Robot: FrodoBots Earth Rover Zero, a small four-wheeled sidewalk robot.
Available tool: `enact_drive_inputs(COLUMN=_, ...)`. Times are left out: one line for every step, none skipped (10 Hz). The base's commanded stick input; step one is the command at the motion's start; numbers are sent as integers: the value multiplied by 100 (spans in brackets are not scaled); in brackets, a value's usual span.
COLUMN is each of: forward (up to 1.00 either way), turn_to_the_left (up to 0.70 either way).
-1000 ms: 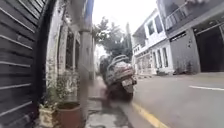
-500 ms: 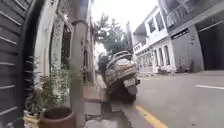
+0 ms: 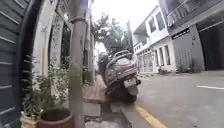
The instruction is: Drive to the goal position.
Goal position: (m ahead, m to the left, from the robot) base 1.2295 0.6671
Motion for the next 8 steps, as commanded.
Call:
enact_drive_inputs(forward=0, turn_to_the_left=-70)
enact_drive_inputs(forward=0, turn_to_the_left=-70)
enact_drive_inputs(forward=0, turn_to_the_left=-70)
enact_drive_inputs(forward=0, turn_to_the_left=-70)
enact_drive_inputs(forward=0, turn_to_the_left=-70)
enact_drive_inputs(forward=0, turn_to_the_left=-70)
enact_drive_inputs(forward=0, turn_to_the_left=-70)
enact_drive_inputs(forward=0, turn_to_the_left=-70)
